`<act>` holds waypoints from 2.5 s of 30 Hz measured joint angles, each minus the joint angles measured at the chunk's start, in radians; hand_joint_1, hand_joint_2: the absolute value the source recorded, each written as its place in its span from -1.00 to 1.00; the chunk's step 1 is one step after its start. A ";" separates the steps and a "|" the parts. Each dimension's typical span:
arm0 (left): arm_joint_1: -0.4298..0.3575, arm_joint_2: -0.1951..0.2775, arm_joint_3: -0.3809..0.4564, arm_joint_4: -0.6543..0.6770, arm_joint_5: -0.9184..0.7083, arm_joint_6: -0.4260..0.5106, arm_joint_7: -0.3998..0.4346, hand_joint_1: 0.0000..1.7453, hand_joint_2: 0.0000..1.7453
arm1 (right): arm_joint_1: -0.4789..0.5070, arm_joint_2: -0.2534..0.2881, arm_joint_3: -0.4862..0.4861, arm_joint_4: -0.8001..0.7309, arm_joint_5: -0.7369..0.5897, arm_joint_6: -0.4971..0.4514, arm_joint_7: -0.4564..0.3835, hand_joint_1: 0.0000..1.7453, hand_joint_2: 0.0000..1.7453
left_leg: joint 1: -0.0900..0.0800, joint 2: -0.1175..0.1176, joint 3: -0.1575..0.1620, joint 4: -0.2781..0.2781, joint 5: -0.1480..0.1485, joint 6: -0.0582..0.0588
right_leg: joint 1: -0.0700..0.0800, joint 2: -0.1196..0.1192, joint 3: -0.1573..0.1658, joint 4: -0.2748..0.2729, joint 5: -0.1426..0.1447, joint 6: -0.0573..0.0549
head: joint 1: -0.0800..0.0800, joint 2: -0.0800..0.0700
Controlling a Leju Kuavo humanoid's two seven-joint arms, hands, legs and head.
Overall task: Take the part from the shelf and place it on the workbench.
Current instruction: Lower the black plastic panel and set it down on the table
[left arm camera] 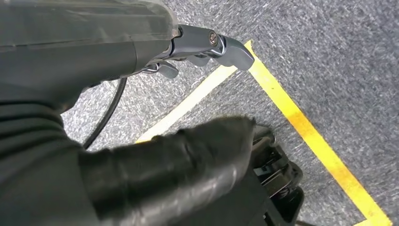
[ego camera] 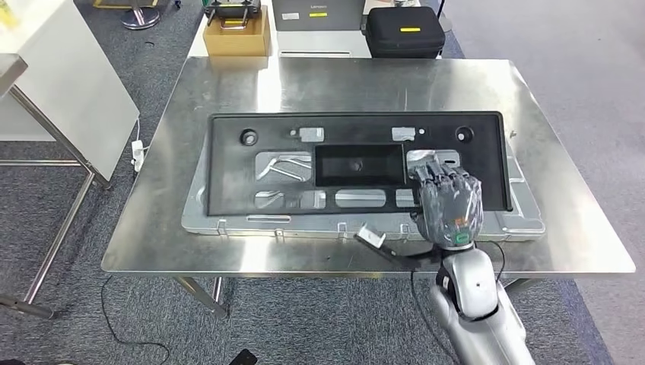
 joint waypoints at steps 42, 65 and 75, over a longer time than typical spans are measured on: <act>-0.010 -0.015 -0.070 0.000 0.027 -0.015 0.036 -1.00 -1.00 | -0.164 0.037 -0.022 0.607 0.024 0.030 0.144 -1.00 -1.00 | 0.000 -0.003 -0.036 0.081 -0.056 -0.041 | 0.000 -0.003 0.111 -0.289 0.150 -0.044 | -0.004 0.000; 0.039 -0.007 -0.041 0.000 0.122 0.096 0.004 -1.00 -1.00 | 0.191 -0.154 -0.019 0.033 -0.071 0.047 0.047 -1.00 -1.00 | 0.008 -0.005 0.013 0.000 -0.009 -0.003 | -0.002 -0.001 0.018 -0.063 0.054 0.002 | -0.004 0.000; 0.050 -0.007 -0.022 0.000 0.127 0.158 0.000 -1.00 -1.00 | 0.365 -0.084 -0.039 -0.236 -0.489 -0.128 -0.184 -1.00 -1.00 | 0.004 -0.002 -0.018 0.103 -0.095 -0.047 | -0.001 -0.002 0.125 -0.286 0.137 -0.046 | -0.006 0.000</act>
